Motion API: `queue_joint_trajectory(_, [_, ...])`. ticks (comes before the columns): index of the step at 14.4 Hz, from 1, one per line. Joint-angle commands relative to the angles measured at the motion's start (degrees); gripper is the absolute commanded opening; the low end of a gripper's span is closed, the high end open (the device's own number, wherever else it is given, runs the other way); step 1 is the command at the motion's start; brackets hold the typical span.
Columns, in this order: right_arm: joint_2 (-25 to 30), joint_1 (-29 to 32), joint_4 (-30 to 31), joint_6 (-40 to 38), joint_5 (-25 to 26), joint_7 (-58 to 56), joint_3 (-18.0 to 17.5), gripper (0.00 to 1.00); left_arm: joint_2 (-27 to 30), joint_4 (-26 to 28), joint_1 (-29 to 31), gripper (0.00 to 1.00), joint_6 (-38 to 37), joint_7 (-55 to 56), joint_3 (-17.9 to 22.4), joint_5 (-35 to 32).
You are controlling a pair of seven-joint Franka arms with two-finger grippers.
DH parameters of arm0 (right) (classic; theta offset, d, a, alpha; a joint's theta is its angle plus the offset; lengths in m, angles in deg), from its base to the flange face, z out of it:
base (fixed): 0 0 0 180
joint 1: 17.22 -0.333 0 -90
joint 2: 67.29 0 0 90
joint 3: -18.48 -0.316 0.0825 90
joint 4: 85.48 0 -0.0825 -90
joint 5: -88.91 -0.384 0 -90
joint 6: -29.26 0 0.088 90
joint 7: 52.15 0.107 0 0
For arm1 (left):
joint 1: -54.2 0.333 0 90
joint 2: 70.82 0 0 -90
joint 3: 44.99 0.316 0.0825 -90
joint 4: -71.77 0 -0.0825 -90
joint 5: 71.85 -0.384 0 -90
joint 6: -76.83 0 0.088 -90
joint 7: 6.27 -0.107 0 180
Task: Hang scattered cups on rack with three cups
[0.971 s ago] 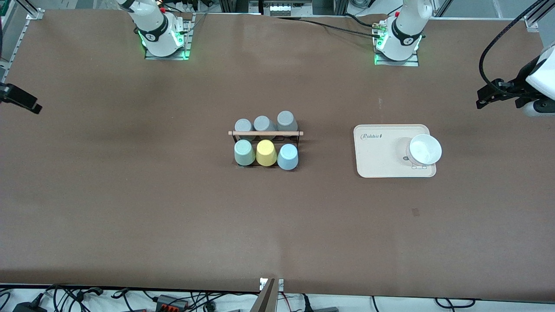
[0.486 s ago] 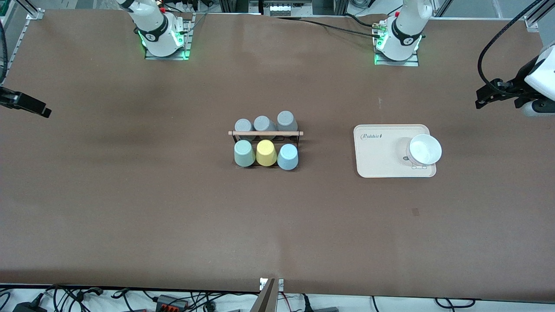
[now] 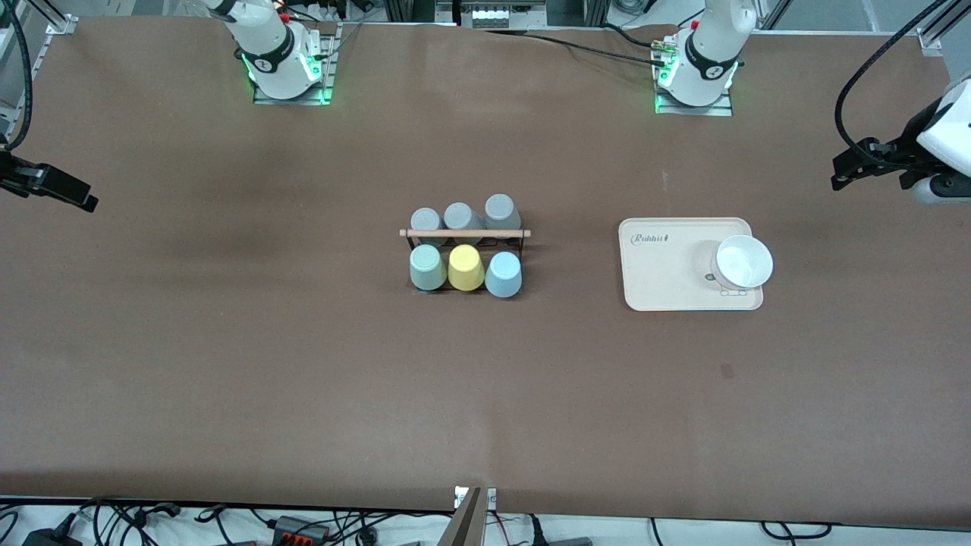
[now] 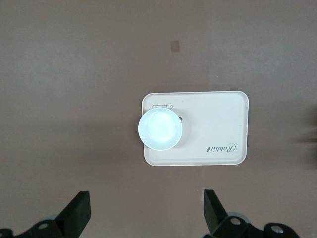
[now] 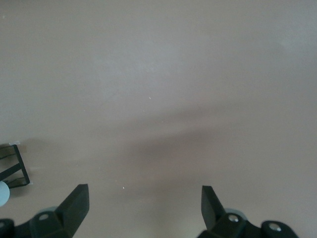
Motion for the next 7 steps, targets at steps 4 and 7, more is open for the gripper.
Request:
queue_joint_trajectory(4, [1.31, 4.16, 1.84, 1.45, 0.03, -2.04, -4.95, 1.0, -0.82, -1.78, 0.24, 1.0, -1.16, -1.32, -0.18, 0.71])
queue_joint_trajectory(7, [1.3, 4.16, 1.75, 1.01, 0.11, -2.31, -4.86, 1.0, -0.82, -1.78, 0.33, 1.0, -1.16, -1.32, -0.18, 0.71])
